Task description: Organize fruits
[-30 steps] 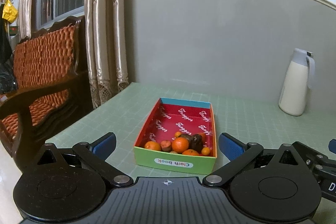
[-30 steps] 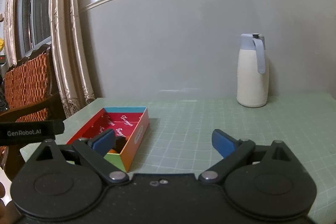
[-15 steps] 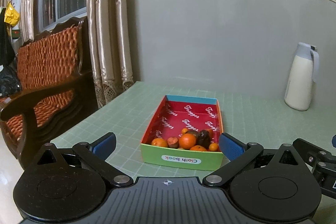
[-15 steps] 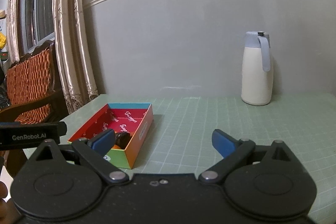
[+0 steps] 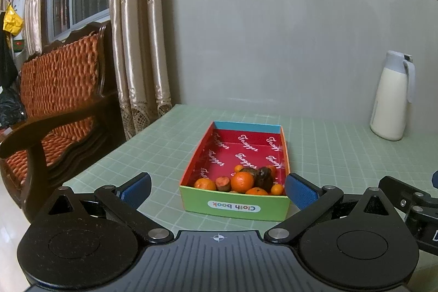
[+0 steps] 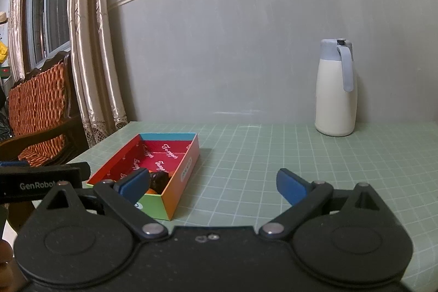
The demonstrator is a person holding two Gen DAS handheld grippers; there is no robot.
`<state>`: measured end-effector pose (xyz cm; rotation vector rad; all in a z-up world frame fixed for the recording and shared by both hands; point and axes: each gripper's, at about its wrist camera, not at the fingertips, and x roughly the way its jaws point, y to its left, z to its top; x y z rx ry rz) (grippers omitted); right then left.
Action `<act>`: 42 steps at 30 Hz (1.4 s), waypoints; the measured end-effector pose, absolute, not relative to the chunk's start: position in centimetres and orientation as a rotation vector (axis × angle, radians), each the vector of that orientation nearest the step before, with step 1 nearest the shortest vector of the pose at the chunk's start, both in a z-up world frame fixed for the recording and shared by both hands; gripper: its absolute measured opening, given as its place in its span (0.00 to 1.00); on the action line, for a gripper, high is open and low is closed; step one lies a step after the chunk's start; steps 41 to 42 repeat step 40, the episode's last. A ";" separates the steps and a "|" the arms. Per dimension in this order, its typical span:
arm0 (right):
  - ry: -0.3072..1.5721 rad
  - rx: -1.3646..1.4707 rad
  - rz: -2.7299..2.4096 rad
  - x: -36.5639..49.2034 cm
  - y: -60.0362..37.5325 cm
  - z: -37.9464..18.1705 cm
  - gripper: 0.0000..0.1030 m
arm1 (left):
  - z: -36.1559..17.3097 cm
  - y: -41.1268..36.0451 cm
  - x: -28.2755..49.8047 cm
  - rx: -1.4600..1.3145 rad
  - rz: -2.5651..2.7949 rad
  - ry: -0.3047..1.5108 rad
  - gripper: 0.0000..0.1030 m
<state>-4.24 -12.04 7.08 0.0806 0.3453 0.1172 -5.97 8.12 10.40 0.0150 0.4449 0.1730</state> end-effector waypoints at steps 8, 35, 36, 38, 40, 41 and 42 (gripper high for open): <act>0.340 0.084 0.119 -4.1 -12.0 7.1 0.96 | 10.4 8.4 -6.2 0.008 0.174 0.430 1.00; 0.348 0.092 0.133 -3.5 -11.7 7.0 0.96 | 10.2 8.2 -5.2 0.012 0.144 0.425 1.00; 0.349 0.092 0.132 -3.6 -11.7 7.0 0.96 | 10.1 8.1 -5.2 0.013 0.142 0.419 1.00; 0.350 0.092 0.135 -3.4 -11.6 7.0 0.96 | 10.1 8.1 -5.2 0.011 0.130 0.412 1.00; 0.351 0.091 0.138 -3.2 -11.5 6.9 0.96 | 10.0 8.1 -5.0 0.013 0.130 0.410 1.00; 0.351 0.091 0.138 -3.2 -11.5 6.9 0.96 | 10.0 8.1 -5.0 0.013 0.130 0.410 1.00; 0.351 0.091 0.138 -3.2 -11.5 6.9 0.96 | 10.0 8.1 -5.0 0.013 0.130 0.410 1.00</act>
